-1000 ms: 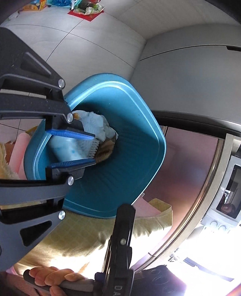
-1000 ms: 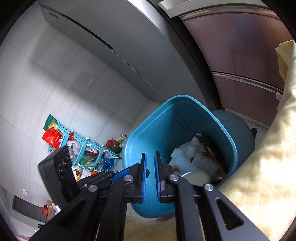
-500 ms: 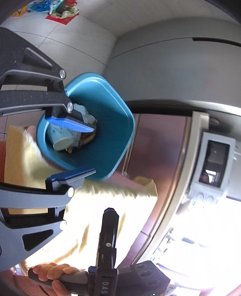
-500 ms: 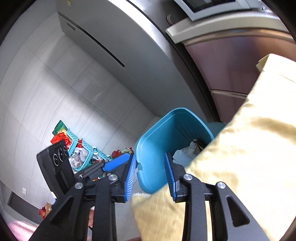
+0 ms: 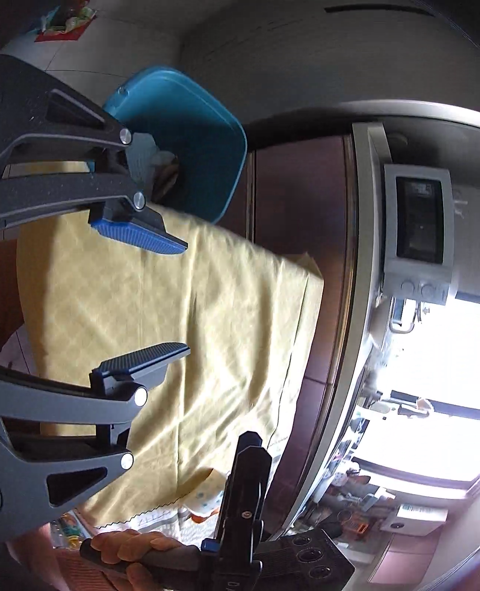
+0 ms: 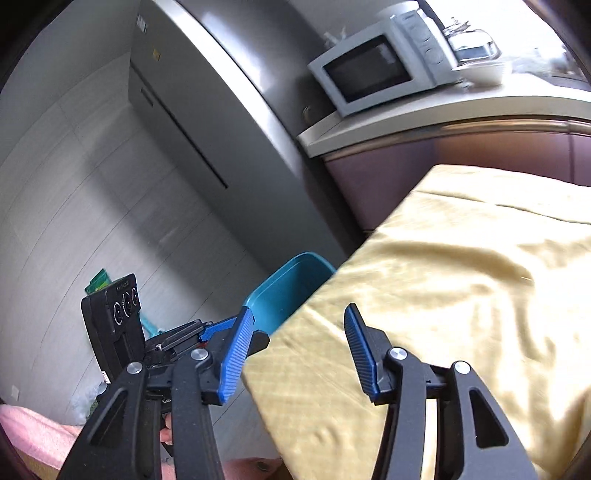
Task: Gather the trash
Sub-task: 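Move both open tools back over the second paper cup and orange peel, then grasp the second blue-dotted cup rim with the left tool while the right tool grasps the orange peel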
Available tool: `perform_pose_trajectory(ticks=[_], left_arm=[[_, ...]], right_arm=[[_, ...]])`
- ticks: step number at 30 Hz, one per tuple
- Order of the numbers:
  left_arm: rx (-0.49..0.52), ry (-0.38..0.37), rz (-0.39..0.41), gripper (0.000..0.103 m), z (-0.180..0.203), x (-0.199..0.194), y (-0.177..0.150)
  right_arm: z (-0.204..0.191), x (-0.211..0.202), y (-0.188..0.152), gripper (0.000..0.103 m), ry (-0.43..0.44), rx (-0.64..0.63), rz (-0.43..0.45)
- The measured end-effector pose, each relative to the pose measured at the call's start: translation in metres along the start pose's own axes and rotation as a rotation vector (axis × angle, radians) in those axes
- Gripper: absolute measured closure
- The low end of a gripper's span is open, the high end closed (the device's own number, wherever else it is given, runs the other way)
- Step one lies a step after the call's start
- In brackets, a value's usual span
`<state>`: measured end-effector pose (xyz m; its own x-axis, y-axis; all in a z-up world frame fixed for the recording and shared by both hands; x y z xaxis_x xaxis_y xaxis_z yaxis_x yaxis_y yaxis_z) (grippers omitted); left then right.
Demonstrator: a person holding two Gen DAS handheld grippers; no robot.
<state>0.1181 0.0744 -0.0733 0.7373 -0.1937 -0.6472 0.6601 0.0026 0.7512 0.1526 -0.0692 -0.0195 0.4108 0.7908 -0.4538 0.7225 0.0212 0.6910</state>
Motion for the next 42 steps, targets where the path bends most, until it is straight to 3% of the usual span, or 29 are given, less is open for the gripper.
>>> perform_pose_trajectory(ticks=[10,19,25,29,42], left_arm=[[0.184,-0.245,-0.068,0.051,0.131,0.022,-0.023],[0.32,-0.368,-0.115,0.046,0.223,0.046,-0.034],[0.372,-0.376,-0.157,0.046,0.27,0.07,-0.036],[0.384,-0.331,-0.177,0.047,0.287,0.087,-0.033],[0.3,-0.277,-0.241,0.066,0.284,0.121,-0.021]], right_arm=[[0.077,-0.111,-0.044,0.053,-0.245,0.132,0.188],[0.148,-0.195,-0.078,0.053,-0.441,0.276,0.321],[0.175,-0.202,-0.087,0.053,-0.507,0.303,0.319],[0.192,-0.202,-0.094,0.05,-0.518,0.324,0.298],[0.214,-0.182,-0.087,0.049,-0.527,0.334,0.219]])
Point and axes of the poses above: each gripper's, at about its wrist camera, not at the fingertips, and x roughly the way its jaws point, z to its right, y to its top, the point moved 7 cm from there along x, roughly the way its jaws point, and after that the axes turned 3 degrees about y, right-handed, at the moved point
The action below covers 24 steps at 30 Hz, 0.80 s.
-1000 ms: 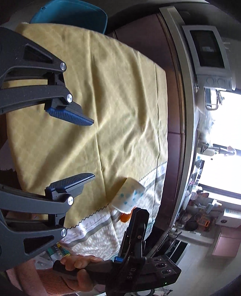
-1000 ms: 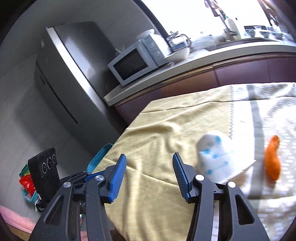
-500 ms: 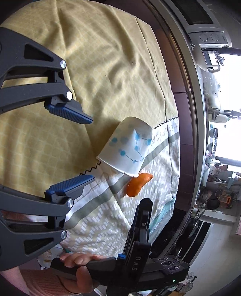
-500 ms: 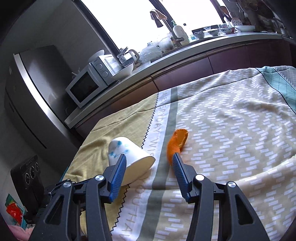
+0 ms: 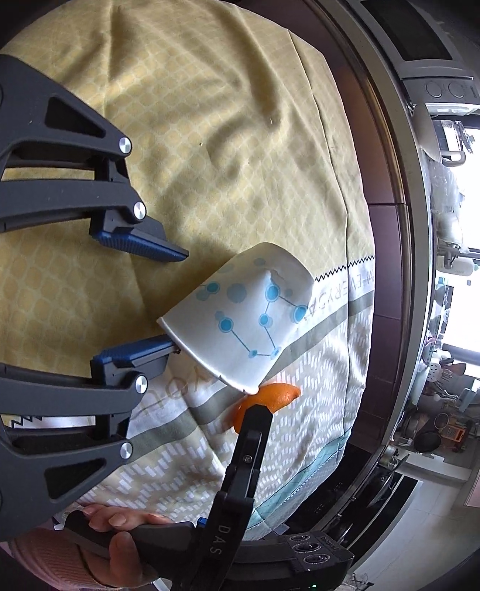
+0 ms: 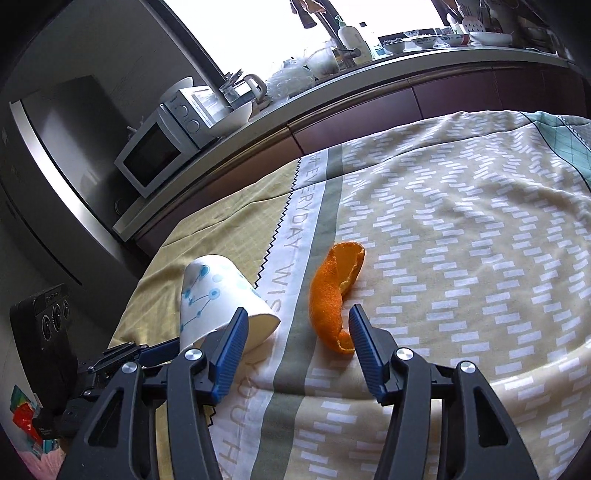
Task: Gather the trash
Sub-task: 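Grasp the second blue-dotted cup rim with the left tool while the right tool grasps the orange peel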
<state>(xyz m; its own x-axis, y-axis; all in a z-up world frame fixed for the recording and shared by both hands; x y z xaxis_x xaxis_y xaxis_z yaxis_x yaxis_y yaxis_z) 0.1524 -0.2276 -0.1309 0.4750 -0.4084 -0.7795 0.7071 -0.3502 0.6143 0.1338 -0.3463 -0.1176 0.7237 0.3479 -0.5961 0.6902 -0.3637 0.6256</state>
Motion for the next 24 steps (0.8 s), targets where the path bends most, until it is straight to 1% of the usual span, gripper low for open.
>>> perform_pose_trajectory(ticks=[2,4,5,6,7,8,9,11,13,14,19,24], left_arm=[[-0.012,-0.003,-0.002,0.071,-0.003,0.001,0.001],[-0.028,-0.005,-0.003,0.083,-0.006,0.001,0.001],[-0.035,-0.008,-0.004,0.086,-0.008,0.002,0.002],[-0.042,-0.012,-0.004,0.088,-0.01,0.002,0.002],[-0.048,-0.012,-0.001,0.089,-0.012,0.001,0.003],[-0.05,-0.01,0.006,0.09,-0.013,0.0,0.003],[-0.052,-0.012,0.014,0.091,-0.014,-0.001,0.004],[-0.059,-0.022,0.027,0.093,-0.015,-0.005,0.005],[-0.064,-0.028,0.042,0.095,-0.018,-0.01,0.006],[-0.066,-0.029,0.05,0.095,-0.02,-0.013,0.006],[-0.079,-0.027,0.081,0.098,-0.032,-0.028,0.005],[-0.088,0.0,0.119,0.099,-0.047,-0.048,-0.001]], right_arm=[[0.001,0.002,-0.001,0.055,-0.006,0.003,-0.01],[0.003,0.004,-0.002,0.067,-0.005,0.011,-0.02],[0.004,0.004,-0.002,0.069,-0.006,0.016,-0.019],[0.005,0.003,-0.002,0.074,-0.005,0.018,-0.016],[0.005,0.003,-0.001,0.081,-0.005,0.02,-0.015],[0.005,0.003,-0.001,0.085,-0.003,0.022,-0.014],[0.005,0.003,-0.001,0.091,0.001,0.023,-0.014],[0.002,0.002,-0.001,0.094,0.006,0.013,-0.007],[-0.002,-0.002,0.0,0.1,0.023,0.009,0.004],[-0.004,-0.004,0.0,0.1,0.033,0.007,0.008],[-0.02,-0.011,0.0,0.1,0.064,-0.02,0.027],[-0.036,-0.012,-0.001,0.1,0.108,-0.038,0.026]])
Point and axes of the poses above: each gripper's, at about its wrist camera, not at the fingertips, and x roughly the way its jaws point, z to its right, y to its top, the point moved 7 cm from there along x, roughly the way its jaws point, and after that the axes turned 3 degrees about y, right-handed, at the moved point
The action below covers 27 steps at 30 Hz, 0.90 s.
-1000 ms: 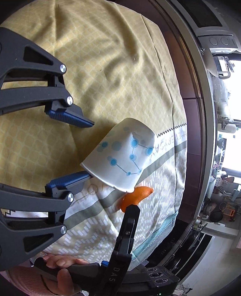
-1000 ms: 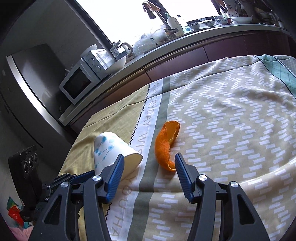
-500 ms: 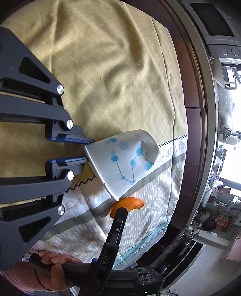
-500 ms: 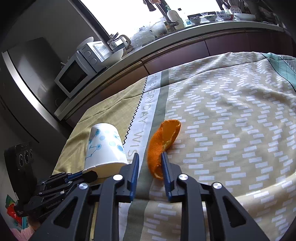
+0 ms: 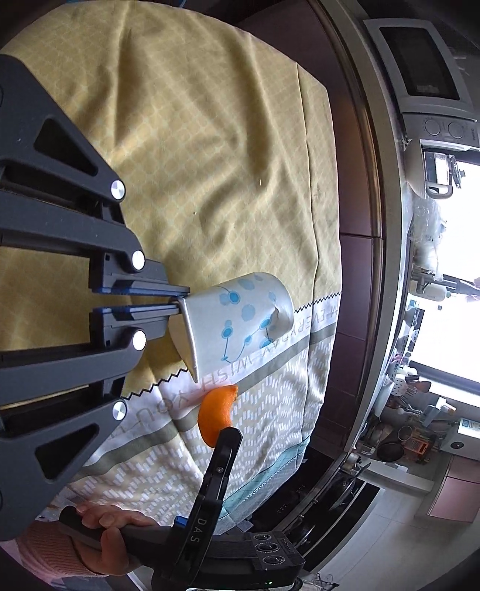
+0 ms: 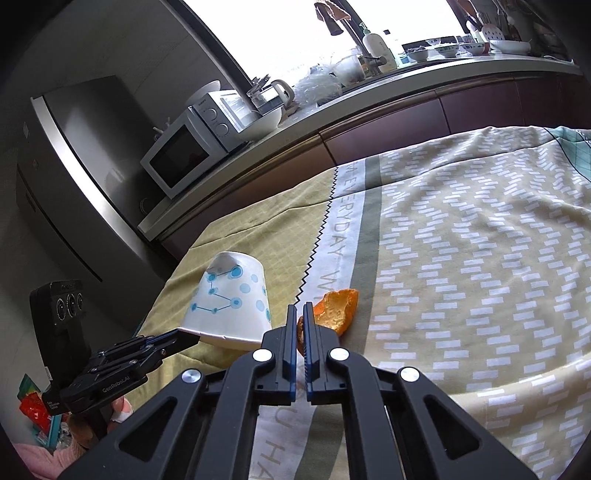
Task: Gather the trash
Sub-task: 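Grasp the second blue-dotted cup rim with the left tool while the right tool grasps the orange peel, then carry the cup with the left tool while the right tool carries the orange peel to the teal bin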
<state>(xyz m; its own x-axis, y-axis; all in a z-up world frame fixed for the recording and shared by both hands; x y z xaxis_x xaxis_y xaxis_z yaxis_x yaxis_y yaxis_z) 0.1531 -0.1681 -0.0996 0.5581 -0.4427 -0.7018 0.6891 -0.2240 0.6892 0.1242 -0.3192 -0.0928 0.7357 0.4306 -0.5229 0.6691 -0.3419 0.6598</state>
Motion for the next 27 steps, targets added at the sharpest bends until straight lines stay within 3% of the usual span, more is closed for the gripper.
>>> perform_pose_trajectory(ticks=[6,10,15,17,19,27], left_arm=[[-0.007,0.031,0.037,0.099,-0.02,-0.023,-0.003],[-0.008,0.042,0.03,0.099,-0.026,-0.022,-0.007],[0.002,0.053,0.024,0.096,-0.027,-0.016,-0.013],[0.0,0.061,0.023,0.096,-0.028,-0.013,-0.013],[-0.007,0.059,0.019,0.096,-0.031,-0.01,-0.013],[-0.037,0.038,0.029,0.098,-0.034,-0.009,-0.007]], right_arm=[[-0.001,0.009,-0.01,0.099,-0.026,-0.007,-0.045],[0.004,0.018,-0.021,0.089,-0.045,0.008,-0.085],[-0.002,0.023,-0.023,0.084,-0.092,-0.054,-0.097],[-0.005,0.027,-0.023,0.084,-0.11,-0.08,-0.106],[-0.007,0.029,-0.025,0.098,-0.112,-0.096,-0.115],[-0.017,0.025,-0.02,0.1,-0.027,-0.073,-0.096]])
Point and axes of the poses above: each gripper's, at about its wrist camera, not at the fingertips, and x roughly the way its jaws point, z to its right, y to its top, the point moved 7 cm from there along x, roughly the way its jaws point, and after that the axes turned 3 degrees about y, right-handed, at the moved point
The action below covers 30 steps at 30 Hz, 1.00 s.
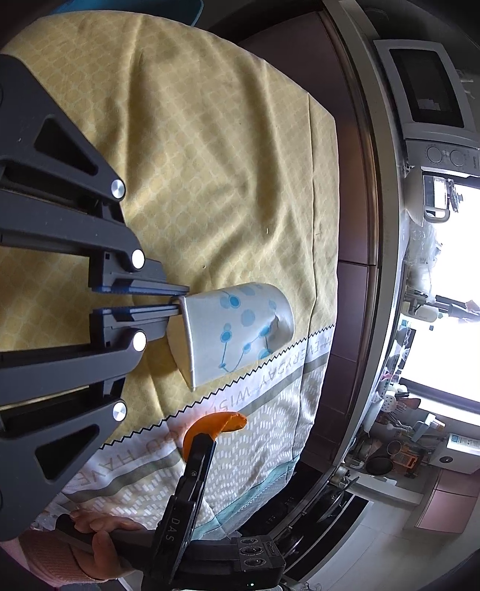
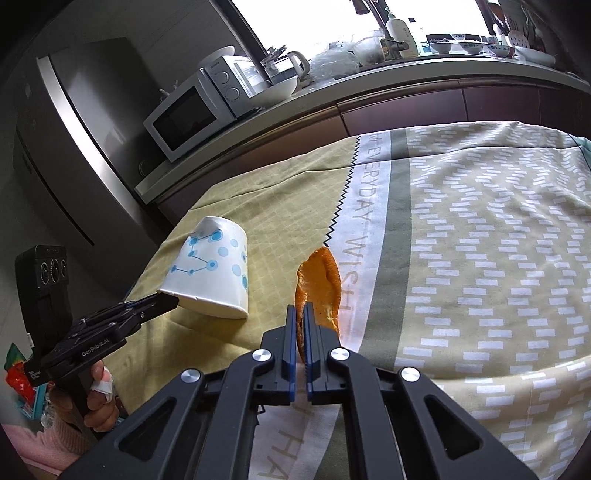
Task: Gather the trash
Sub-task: 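Carry the cup with the left tool while the right tool carries the orange peel to the teal bin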
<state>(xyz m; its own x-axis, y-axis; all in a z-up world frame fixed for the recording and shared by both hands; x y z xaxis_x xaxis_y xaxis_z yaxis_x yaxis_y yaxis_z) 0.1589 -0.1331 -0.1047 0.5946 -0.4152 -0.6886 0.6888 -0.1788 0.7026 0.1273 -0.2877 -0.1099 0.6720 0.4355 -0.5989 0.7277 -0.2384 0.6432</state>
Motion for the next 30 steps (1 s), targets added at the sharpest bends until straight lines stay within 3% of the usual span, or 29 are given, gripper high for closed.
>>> perform_pose_trajectory(ticks=[16,30], left_arm=[[-0.018,0.041,0.083,0.099,-0.023,-0.05,0.002],[-0.067,0.101,0.142,0.099,-0.06,-0.095,-0.005]], right_arm=[[-0.055,0.008,0.009,0.1,0.16,-0.049,0.01],[-0.1,0.03,0.01,0.1,0.229,-0.104,-0.025]])
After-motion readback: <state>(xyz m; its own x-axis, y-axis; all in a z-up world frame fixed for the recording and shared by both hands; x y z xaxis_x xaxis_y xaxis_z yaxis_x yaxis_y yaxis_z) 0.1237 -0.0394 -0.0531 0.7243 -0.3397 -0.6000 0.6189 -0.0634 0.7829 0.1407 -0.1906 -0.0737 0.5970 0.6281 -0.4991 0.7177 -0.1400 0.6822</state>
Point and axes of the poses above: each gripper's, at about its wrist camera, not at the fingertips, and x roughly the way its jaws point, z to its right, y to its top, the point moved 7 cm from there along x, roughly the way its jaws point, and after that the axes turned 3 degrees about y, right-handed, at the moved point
